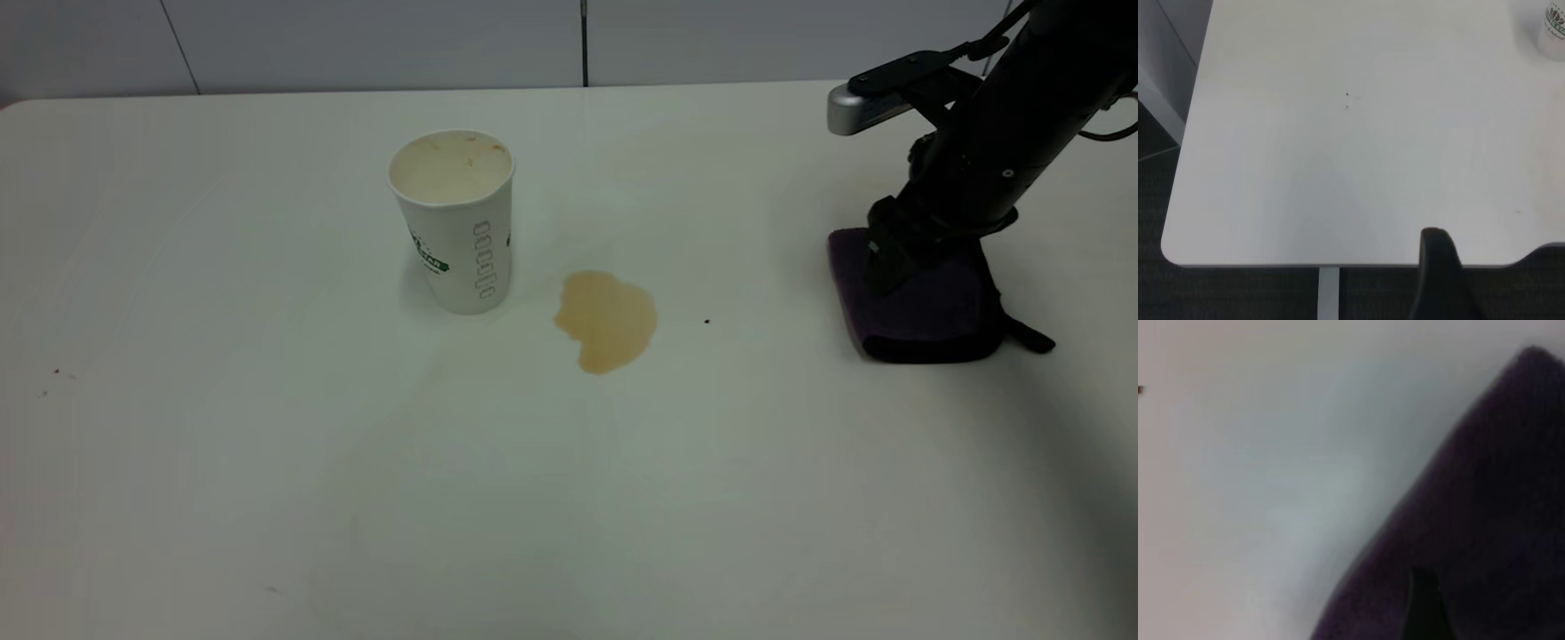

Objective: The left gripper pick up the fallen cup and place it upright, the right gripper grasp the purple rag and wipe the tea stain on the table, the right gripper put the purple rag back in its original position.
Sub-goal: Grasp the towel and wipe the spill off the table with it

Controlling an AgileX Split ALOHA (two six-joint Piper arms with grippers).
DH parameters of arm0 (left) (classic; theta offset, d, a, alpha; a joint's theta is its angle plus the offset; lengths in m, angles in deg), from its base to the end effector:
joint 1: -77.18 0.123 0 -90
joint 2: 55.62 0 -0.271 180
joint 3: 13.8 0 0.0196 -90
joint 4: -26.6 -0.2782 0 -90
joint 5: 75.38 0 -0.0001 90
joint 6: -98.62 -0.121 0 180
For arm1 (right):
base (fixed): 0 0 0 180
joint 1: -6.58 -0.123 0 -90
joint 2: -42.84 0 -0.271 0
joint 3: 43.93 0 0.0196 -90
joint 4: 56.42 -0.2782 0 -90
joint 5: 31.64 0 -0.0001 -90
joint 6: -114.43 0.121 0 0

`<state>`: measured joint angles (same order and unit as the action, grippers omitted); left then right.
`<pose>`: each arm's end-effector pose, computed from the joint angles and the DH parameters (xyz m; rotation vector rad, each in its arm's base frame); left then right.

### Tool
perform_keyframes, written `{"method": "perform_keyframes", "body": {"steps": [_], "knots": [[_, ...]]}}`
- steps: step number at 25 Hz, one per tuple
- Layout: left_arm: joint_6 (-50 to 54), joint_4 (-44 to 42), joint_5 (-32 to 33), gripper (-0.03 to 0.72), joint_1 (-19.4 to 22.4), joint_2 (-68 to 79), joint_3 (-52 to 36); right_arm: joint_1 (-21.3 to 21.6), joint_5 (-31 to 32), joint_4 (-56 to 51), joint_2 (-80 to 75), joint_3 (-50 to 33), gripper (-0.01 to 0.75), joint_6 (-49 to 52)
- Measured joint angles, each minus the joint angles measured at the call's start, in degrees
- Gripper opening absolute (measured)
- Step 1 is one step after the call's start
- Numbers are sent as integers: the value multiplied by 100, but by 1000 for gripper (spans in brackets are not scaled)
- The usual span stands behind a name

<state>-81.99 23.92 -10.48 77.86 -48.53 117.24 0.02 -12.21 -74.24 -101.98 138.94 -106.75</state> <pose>0.0545 0.0058 0.2659 -0.0057 2.1108 0.0700 0.4441 0.0635 -0.0414 -0.7661 2.6822 0.0667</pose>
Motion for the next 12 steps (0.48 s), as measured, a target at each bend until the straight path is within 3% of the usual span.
{"method": "perform_keyframes", "body": {"steps": [5,12], "knots": [[0,0,0,489,0,0,0,0,-5,1139,-257,312,566,960],[0,0,0,489,0,0,0,0,181,1044,-589,570,562,1344]]}}
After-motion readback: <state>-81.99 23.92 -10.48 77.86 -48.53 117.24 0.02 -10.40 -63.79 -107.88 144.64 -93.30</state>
